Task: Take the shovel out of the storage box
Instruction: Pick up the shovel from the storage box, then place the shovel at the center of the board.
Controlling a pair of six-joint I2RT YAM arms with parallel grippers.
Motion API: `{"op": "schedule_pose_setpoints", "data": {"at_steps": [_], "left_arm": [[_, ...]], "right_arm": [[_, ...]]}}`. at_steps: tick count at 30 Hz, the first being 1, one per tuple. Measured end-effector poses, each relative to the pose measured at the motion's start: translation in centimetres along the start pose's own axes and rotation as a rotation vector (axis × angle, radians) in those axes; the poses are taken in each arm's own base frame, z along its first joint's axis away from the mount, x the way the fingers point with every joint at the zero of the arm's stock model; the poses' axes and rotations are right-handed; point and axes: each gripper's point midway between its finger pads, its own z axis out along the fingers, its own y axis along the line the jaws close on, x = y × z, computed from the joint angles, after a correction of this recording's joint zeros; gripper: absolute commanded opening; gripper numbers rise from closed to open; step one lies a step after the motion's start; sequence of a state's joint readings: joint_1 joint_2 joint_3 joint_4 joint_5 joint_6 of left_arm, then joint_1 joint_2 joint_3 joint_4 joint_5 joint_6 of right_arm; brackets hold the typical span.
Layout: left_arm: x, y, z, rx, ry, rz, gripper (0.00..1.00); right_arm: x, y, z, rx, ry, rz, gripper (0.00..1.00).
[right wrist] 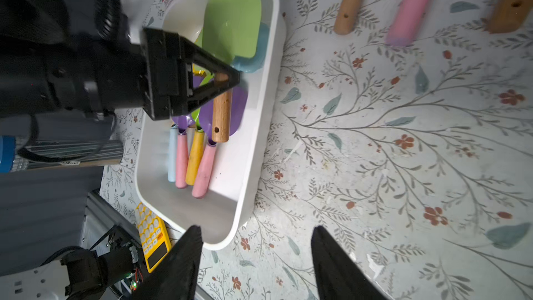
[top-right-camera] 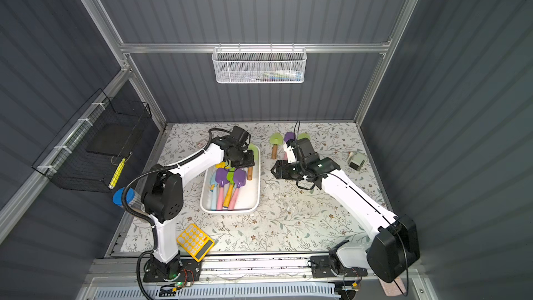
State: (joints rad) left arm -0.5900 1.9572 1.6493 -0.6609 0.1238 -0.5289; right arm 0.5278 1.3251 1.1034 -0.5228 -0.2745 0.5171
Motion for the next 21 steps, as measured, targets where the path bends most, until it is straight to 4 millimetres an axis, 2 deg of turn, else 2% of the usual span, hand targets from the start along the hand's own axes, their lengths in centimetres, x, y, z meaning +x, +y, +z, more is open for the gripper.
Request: {"op": "schedule_pose_setpoints", "data": {"at_steps": [3, 6, 10, 16, 21], "left_arm": [[-1.3, -1.3, -2.8, 0.037, -0.063, 0.006, 0.05], [-1.7, -1.9, -4.3, 0.055, -0.092, 0.002, 0.05], [-1.8, -2.1, -5.0, 0.063, -0.104, -0.011, 0.05], [-1.2, -1.9, -5.6, 0.067, -0.100, -0.031, 0.05], [-0.7, -2.0, -6.4, 0.083, -0.099, -0.037, 0.05]], "right_arm": [[0.9, 1.1, 1.1, -0.045, 0.022, 0.008, 0.65], [1.4, 2.4, 2.5, -0.093, 0.043, 0.019, 0.68], [1.4, 3.9, 4.2, -0.132, 0.050, 0.006, 0.68], [0.3, 6.0, 7.1, -0.162, 0.058, -0.027, 0.68], [0.0, 7.0, 8.8, -0.188, 0.058, -0.042, 0.67]]}}
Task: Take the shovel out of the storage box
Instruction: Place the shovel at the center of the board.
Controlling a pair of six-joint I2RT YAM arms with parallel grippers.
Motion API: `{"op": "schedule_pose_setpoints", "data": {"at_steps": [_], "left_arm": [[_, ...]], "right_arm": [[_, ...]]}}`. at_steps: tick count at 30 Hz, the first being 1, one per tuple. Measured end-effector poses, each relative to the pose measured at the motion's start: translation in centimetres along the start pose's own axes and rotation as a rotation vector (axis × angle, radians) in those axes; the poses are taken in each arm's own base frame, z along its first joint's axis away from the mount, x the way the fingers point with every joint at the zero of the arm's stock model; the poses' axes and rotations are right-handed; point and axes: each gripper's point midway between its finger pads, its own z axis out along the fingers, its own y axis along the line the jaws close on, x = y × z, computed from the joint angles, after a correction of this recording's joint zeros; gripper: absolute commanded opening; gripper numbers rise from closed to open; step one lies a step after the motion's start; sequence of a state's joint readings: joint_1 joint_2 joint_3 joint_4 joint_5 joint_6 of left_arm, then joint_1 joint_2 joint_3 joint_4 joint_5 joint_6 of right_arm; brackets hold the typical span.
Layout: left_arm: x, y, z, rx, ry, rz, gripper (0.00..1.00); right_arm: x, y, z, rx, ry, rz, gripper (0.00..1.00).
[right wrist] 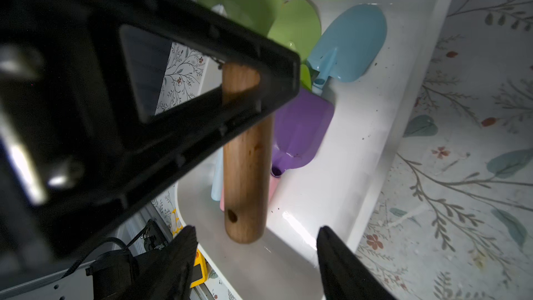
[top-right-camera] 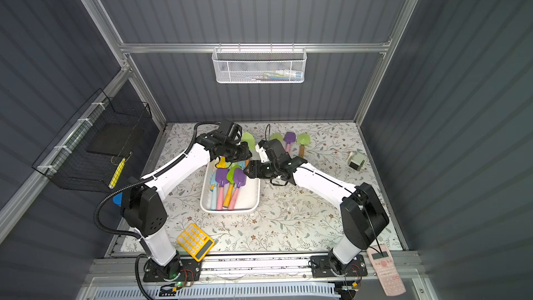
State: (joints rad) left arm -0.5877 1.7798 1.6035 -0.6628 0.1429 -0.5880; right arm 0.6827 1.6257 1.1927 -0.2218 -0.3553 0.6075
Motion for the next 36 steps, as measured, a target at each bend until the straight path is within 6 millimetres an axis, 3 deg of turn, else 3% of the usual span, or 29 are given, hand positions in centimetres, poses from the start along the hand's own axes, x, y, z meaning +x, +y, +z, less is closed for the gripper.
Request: {"op": "schedule_pose_setpoints", "data": {"at_steps": [10, 16, 19, 22, 24, 28, 31, 33, 36], "left_arm": [[0.5, 0.3, -1.3, 0.015, 0.000, -0.009, 0.04], [0.6, 0.5, -1.2, 0.019, 0.007, -0.024, 0.05], [0.6, 0.4, -1.2, 0.027, 0.011, -0.026, 0.05], [0.6, 0.3, -1.3, 0.034, 0.013, -0.034, 0.04], [0.6, 0.1, -1.3, 0.045, 0.015, -0.036, 0.04], [0.6, -0.2, -1.3, 0.057, 0.015, -0.039, 0.04], [0.6, -0.2, -1.3, 0.061, 0.017, -0.040, 0.05], [0.6, -0.3, -1.3, 0.063, 0.015, -0.041, 0.16], [0.4, -0.1, -1.3, 0.062, 0.013, -0.042, 0.50]], "right_arm": [[-1.2, 1.1, 1.0, -0.053, -0.022, -0.015, 0.52], [-1.6, 1.8, 1.0, -0.072, -0.030, -0.021, 0.32], [-1.6, 1.9, 1.0, -0.074, -0.030, -0.024, 0.29], [-1.6, 1.9, 1.1, -0.074, -0.028, -0.029, 0.40], [-1.5, 2.0, 1.2, -0.075, -0.025, -0.028, 0.40], [-1.4, 1.8, 1.6, -0.072, -0.018, -0.022, 0.34], [-1.4, 1.6, 1.7, -0.065, -0.017, -0.015, 0.22], [-1.4, 1.6, 1.7, -0.064, -0.018, -0.017, 0.15], [-1.6, 1.5, 1.6, -0.056, -0.024, -0.025, 0.09]]}}
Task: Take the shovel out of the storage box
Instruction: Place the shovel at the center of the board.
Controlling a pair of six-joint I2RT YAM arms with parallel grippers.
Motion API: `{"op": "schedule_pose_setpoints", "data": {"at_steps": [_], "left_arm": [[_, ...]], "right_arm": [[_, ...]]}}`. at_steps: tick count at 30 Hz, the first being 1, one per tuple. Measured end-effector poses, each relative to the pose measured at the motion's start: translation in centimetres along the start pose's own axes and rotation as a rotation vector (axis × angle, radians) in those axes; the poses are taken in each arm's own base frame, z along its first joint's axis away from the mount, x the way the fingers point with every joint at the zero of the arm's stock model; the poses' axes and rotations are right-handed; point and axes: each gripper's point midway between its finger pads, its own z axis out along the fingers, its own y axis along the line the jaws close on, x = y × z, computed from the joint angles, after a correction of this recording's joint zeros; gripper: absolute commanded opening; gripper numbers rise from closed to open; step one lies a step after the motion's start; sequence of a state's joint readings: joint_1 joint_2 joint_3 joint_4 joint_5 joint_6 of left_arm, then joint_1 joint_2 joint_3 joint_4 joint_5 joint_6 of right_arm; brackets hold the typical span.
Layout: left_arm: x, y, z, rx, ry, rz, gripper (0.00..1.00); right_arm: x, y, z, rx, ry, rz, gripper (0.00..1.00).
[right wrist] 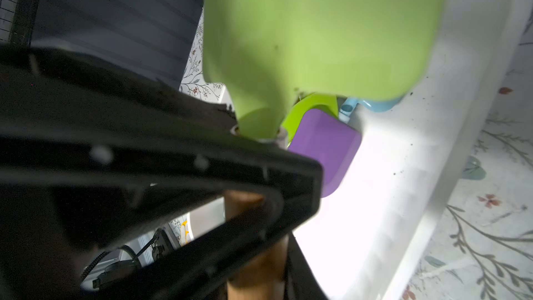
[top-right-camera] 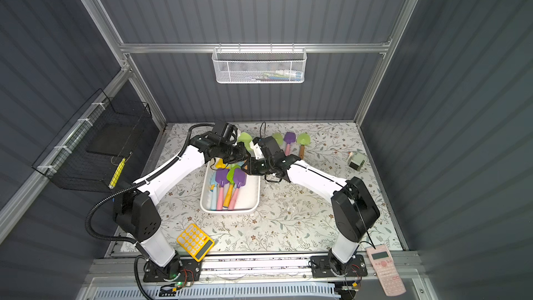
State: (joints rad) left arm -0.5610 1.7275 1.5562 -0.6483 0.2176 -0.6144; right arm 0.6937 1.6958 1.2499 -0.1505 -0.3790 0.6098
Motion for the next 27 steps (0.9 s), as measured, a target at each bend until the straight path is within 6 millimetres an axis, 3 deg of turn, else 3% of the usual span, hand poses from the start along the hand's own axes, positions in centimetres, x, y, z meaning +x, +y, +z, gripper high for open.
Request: {"op": "schedule_pose_setpoints", "data": {"at_steps": [2, 4, 9, 11, 15, 20, 27], "left_arm": [[-0.3, 0.4, -0.1, -0.008, -0.005, -0.008, 0.67], [-0.5, 0.9, -0.2, -0.019, -0.008, -0.008, 0.75], [-1.1, 0.6, -1.3, 0.010, -0.025, 0.017, 0.79], [-1.6, 0.6, -2.4, 0.005, -0.056, 0.036, 0.79], [-2.7, 2.6, -3.8, -0.065, -0.102, 0.045, 0.79], [-1.6, 5.3, -2.8, -0.137, -0.076, 0.044, 0.79], [0.6, 7.2, -0.9, -0.178, -0.002, 0.066, 0.74]], "right_arm": [[0.2, -0.2, -0.2, 0.012, 0.000, 0.002, 0.09], [0.1, -0.4, -0.8, 0.027, -0.010, 0.003, 0.09], [0.0, -0.8, -2.9, 0.041, -0.027, -0.009, 0.07], [-0.2, -2.0, -4.2, 0.073, -0.031, 0.003, 0.07], [-2.8, -7.7, -8.4, 0.198, -0.092, 0.072, 0.07], [-3.7, -16.3, -13.3, 0.383, -0.109, 0.195, 0.07], [-5.2, -23.8, -15.2, 0.486, -0.086, 0.316, 0.07]]}}
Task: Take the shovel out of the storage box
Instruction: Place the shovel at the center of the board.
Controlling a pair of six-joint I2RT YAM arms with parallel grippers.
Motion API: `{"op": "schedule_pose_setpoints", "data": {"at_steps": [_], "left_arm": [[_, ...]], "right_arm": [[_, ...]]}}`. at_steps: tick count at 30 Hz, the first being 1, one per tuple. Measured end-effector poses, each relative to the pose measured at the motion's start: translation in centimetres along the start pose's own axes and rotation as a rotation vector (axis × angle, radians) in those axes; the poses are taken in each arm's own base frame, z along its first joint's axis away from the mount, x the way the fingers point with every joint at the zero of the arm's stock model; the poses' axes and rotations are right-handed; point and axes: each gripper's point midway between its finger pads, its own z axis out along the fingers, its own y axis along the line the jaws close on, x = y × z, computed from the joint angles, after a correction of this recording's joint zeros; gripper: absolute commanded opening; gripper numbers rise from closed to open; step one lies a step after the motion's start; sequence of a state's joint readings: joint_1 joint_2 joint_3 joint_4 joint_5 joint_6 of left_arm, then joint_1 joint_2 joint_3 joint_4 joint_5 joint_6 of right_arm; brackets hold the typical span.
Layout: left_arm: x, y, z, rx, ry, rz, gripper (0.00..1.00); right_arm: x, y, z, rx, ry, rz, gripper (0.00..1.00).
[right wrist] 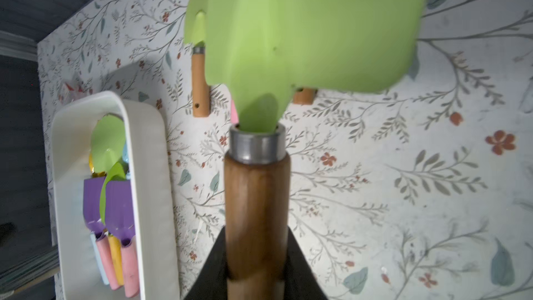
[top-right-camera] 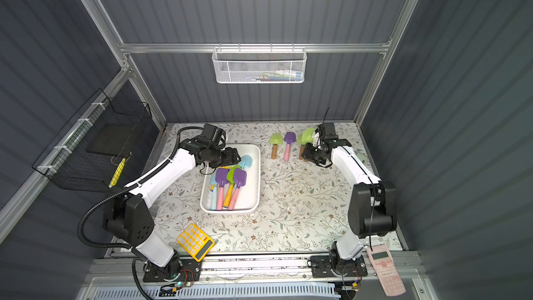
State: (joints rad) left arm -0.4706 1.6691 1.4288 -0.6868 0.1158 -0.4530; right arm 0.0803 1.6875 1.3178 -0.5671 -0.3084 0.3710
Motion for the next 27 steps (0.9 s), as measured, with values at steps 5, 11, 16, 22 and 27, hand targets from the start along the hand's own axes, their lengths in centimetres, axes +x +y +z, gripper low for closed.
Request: {"op": "schedule_pose_setpoints", "data": {"at_steps": [5, 11, 16, 22, 27], "left_arm": [[1.0, 0.7, 1.1, -0.018, 0.036, 0.027, 0.74], [3.4, 2.2, 2.2, -0.053, 0.097, 0.037, 0.75], [4.1, 2.6, 2.0, -0.059, 0.103, 0.038, 0.75], [4.3, 2.6, 1.7, -0.054, 0.095, 0.040, 0.75], [4.5, 2.7, 1.8, -0.055, 0.097, 0.039, 0.76]], "right_arm": [[-2.7, -3.1, 2.6, 0.018, 0.044, 0.059, 0.07], [-4.4, -5.7, 5.4, -0.010, 0.098, 0.124, 0.08], [-5.1, -7.0, 6.8, -0.028, 0.134, 0.159, 0.09], [-5.8, -7.5, 8.4, -0.064, 0.168, 0.183, 0.10], [-5.2, -8.5, 9.8, -0.060, 0.210, 0.210, 0.10]]}}
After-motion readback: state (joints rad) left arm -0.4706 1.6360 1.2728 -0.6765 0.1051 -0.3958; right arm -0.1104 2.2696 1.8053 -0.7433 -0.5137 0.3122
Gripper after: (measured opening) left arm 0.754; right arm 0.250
